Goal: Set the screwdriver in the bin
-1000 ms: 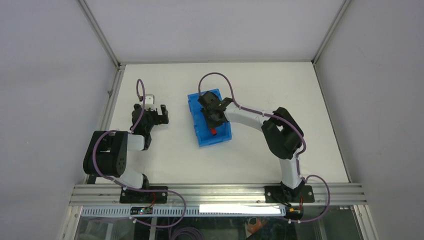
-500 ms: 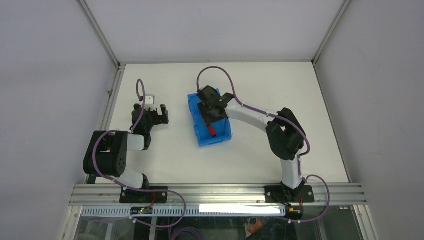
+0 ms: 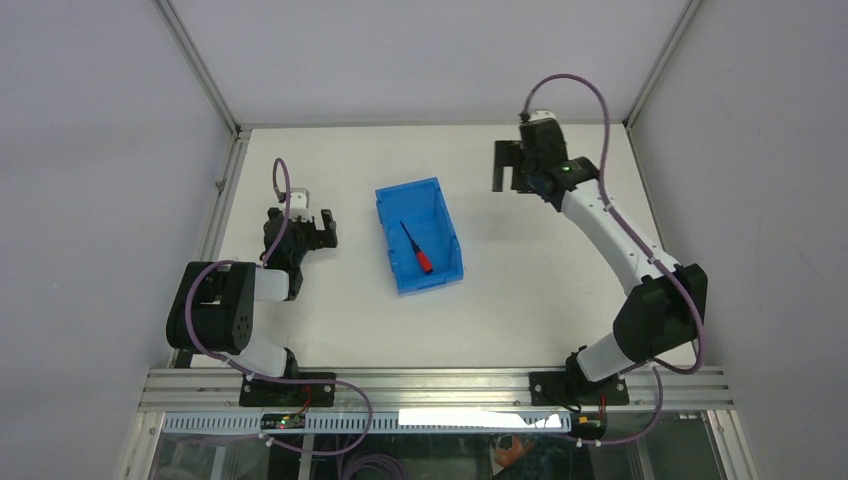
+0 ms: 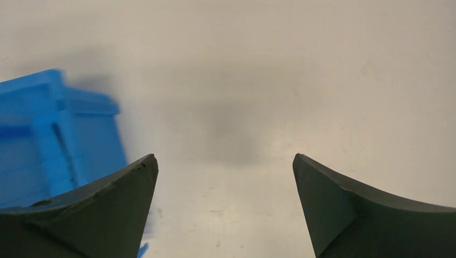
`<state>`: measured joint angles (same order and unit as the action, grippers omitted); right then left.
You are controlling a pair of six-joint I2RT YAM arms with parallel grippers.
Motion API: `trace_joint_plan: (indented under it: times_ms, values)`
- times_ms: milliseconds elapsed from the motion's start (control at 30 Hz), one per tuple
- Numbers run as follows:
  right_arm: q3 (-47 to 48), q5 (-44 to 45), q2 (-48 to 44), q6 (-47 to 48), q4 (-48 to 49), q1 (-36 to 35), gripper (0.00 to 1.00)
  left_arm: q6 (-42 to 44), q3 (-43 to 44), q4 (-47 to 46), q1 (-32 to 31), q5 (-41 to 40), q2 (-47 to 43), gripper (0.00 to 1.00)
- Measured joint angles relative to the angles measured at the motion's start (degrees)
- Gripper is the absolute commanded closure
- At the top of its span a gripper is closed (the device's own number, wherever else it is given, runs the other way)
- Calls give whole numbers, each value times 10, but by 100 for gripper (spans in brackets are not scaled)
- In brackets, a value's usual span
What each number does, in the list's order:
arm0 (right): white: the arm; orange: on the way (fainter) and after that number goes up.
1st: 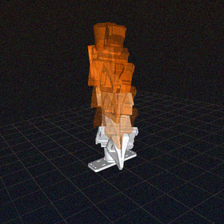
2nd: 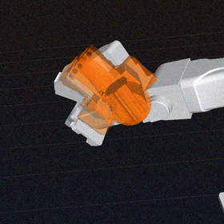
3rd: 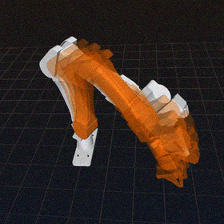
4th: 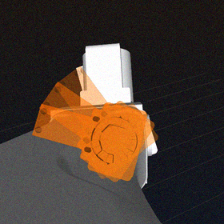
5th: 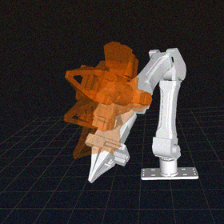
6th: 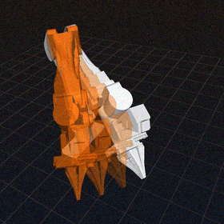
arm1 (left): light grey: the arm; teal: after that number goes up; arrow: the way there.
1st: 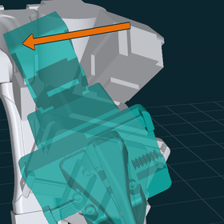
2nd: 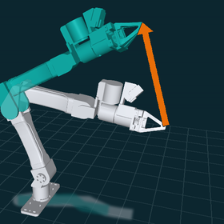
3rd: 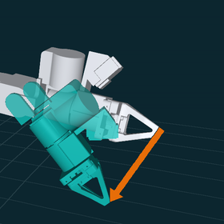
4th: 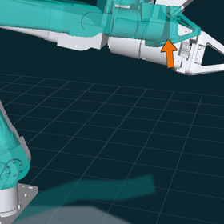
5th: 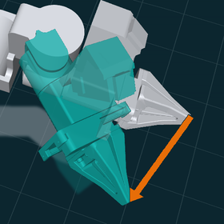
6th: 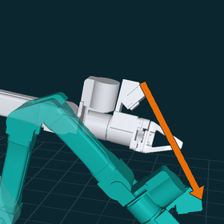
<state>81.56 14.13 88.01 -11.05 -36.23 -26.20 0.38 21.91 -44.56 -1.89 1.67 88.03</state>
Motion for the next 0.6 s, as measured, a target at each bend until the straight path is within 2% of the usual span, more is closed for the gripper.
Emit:
trace_joint_plan:
  times_ms: [200,300,400,600]
  values:
    - [-76,-7,-41,-5,-15,189,1,0,0,0,0,0,0,1]
    - [-87,-8,-46,-11,-28,255,1,0,0,0,0,0,0,1]
    - [-93,-9,-50,-13,-31,280,1,0,0,0,0,0,0,1]
    - [-106,-13,-70,-12,-30,281,1,0,0,0,0,0,0,1]
